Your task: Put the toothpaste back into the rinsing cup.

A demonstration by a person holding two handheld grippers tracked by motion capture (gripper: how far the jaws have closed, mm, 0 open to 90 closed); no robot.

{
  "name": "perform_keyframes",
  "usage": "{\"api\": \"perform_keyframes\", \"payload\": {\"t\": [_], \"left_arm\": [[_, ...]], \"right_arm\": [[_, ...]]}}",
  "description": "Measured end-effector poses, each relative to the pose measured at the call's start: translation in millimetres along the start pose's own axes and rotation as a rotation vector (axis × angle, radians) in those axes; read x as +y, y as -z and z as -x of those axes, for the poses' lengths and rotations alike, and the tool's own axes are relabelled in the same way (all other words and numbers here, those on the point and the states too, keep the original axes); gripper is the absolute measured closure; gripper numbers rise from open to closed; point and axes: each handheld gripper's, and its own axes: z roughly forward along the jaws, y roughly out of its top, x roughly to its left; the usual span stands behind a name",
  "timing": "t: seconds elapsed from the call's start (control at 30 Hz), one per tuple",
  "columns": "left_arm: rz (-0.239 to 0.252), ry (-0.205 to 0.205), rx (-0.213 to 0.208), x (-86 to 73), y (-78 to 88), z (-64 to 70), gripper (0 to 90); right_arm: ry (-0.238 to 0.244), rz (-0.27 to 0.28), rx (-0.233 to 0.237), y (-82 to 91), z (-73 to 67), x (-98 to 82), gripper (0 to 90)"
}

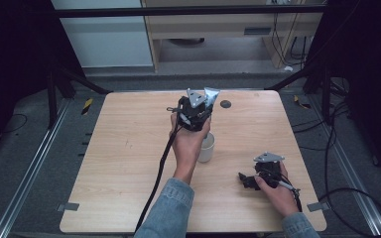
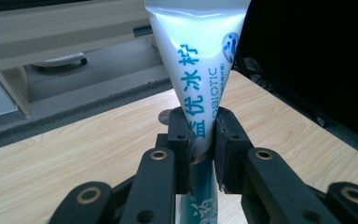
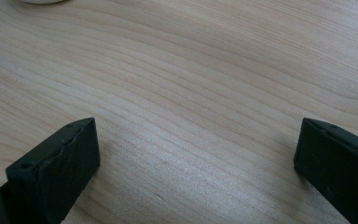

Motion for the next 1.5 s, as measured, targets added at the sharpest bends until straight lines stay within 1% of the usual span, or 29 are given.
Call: {"api": "perform_keyframes", "payload": {"t": [0.07,0.1,0.17,0.27,0.37,0.47,0.5,0.53,0.57,0.6,0.67,0.77,0.83,0.87,0.9,0.93,1.1,1.13,1.17,1.2,1.23,1.27,1.4,1.5], "left_arm": [[0.007,-0.005,0.005,-2.9,-1.4,1.8,78.1],[0.007,-0.017,0.011,-3.7,-1.6,2.7,78.1],[0.014,-0.025,0.021,-5.5,-2.3,4.6,78.1],[0.019,-0.015,0.01,-8.5,-3.5,4.6,78.1],[0.024,-0.025,0.014,-11.3,-4.6,4.9,78.1],[0.026,-0.025,0.016,-15.1,-5.1,4.4,78.1],[0.023,-0.03,0.018,-16.5,-5.4,4.6,78.1],[0.02,-0.036,0.018,-17.9,-5.6,4.7,78.1],[0.019,-0.037,0.019,-19.4,-5.7,4.6,78.0],[0.02,-0.031,0.017,-21.0,-5.8,4.4,78.1],[0.02,-0.027,0.011,-23.9,-6.8,5.0,78.1],[0.015,-0.038,0.012,-28.0,-7.9,6.7,78.0],[0.015,-0.031,0.008,-31.0,-9.3,6.3,78.0],[0.012,-0.03,0.008,-32.5,-10.0,5.9,77.9],[0.008,-0.028,0.009,-34.2,-10.6,5.2,78.0],[0.009,-0.023,0.01,-35.9,-11.2,4.7,77.9],[0.01,-0.005,0.004,-43.6,-12.9,2.3,78.0],[0.011,-0.009,0.005,-44.9,-13.1,2.5,78.0],[0.017,-0.012,0.006,-46.2,-13.3,3.3,78.0],[0.018,-0.017,0.006,-47.4,-13.4,4.0,78.0],[0.018,-0.02,0.008,-48.5,-13.5,4.2,78.0],[0.017,-0.019,0.009,-49.7,-14.0,4.1,77.9],[0.01,-0.004,0.005,-54.4,-16.3,2.5,77.9],[0.011,-0.004,0.004,-57.2,-17.5,2.3,77.9]], "right_arm": [[0.001,0.001,-0.001,0.0,0.1,0.0,0.4],[0.0,0.0,-0.001,0.0,0.0,0.0,0.4],[0.001,0.0,-0.001,0.0,0.0,0.0,0.4],[0.0,0.0,-0.001,0.0,0.0,0.0,0.4],[0.0,0.0,0.0,0.0,0.0,0.0,0.4],[-0.003,-0.001,0.002,0.2,-0.1,0.1,0.4],[0.01,0.002,-0.005,-0.4,0.5,-0.2,0.4],[0.001,0.0,0.0,0.1,0.0,0.0,0.4],[0.005,0.0,-0.002,-0.1,0.2,-0.1,0.4],[-0.008,-0.003,0.006,0.6,-0.4,0.2,0.4],[0.0,0.0,0.001,0.2,0.0,0.0,0.4],[-0.003,-0.001,0.003,0.3,-0.1,0.1,0.4],[0.002,0.0,0.0,0.1,0.1,0.0,0.4],[-0.009,-0.003,0.006,0.6,-0.4,0.2,0.4],[0.012,0.002,-0.006,-0.4,0.6,-0.3,0.4],[-0.002,-0.001,0.002,0.2,-0.1,0.0,0.4],[0.01,0.002,-0.004,-0.3,0.5,-0.2,0.4],[-0.006,-0.002,0.004,0.5,-0.3,0.2,0.4],[-0.008,-0.003,0.005,0.5,-0.4,0.2,0.4],[0.01,0.002,-0.004,-0.3,0.5,-0.2,0.4],[0.005,0.001,-0.002,-0.1,0.2,-0.1,0.4],[-0.003,-0.001,-0.001,0.1,-0.2,0.1,0.4],[0.001,0.0,0.0,0.1,0.0,0.0,0.4],[0.0,-0.001,0.0,0.1,0.0,0.0,0.4]]}}
